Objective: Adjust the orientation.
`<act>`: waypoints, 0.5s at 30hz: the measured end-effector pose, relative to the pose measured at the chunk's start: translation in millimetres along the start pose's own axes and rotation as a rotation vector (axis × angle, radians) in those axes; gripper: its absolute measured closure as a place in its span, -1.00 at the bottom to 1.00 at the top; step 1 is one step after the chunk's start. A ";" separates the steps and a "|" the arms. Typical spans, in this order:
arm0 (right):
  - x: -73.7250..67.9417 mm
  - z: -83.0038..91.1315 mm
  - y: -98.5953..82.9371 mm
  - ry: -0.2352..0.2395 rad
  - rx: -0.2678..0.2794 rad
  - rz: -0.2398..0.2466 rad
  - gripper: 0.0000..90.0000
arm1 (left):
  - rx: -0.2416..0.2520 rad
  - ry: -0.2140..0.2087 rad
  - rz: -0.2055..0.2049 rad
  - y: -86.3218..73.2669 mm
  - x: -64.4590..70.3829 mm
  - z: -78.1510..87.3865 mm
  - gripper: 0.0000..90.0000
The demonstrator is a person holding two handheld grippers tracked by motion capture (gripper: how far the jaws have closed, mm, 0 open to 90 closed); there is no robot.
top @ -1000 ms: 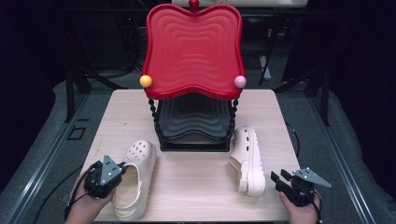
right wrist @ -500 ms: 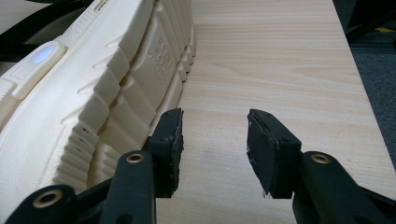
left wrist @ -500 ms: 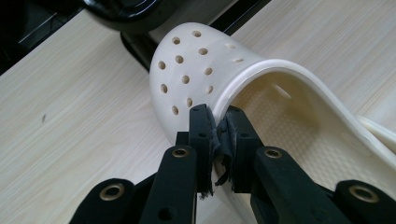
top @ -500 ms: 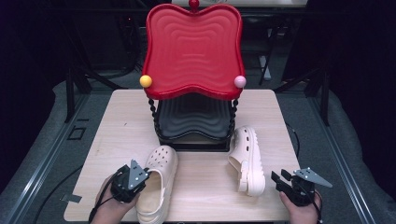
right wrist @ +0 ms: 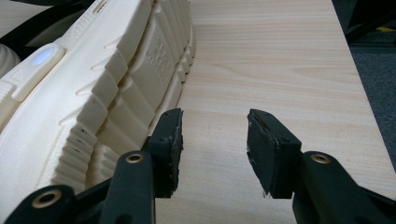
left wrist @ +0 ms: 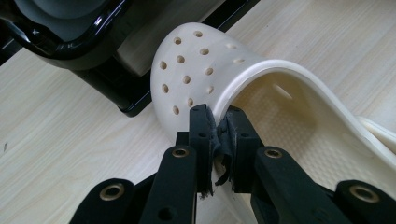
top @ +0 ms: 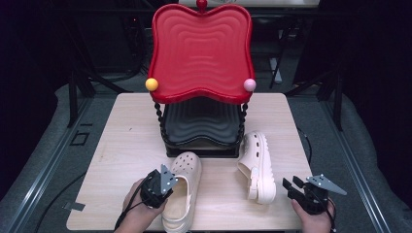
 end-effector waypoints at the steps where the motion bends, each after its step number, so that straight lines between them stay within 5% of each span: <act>1: -0.2 0.0 0.3 0.000 0.005 -0.001 0.23 | -0.001 0.002 0.004 0.7 0.8 -1.2 0.84; 11: -2.8 1.7 2.9 -0.001 0.019 0.018 0.25 | 0.027 -0.003 0.036 3.0 5.1 -6.7 0.78; 15: -8.4 5.4 10.2 -0.002 0.042 0.061 0.38 | 0.067 -0.058 0.084 1.4 4.0 -0.1 0.66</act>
Point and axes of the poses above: each handheld gripper's, and its own axes: z roughly backward along the jaws, y roughly out of its top, x roughly to its right, the point moved 6 cm from there along -z, roughly forward along the jaws, and after that the axes turned 2 degrees about x, right-handed, at the moved point
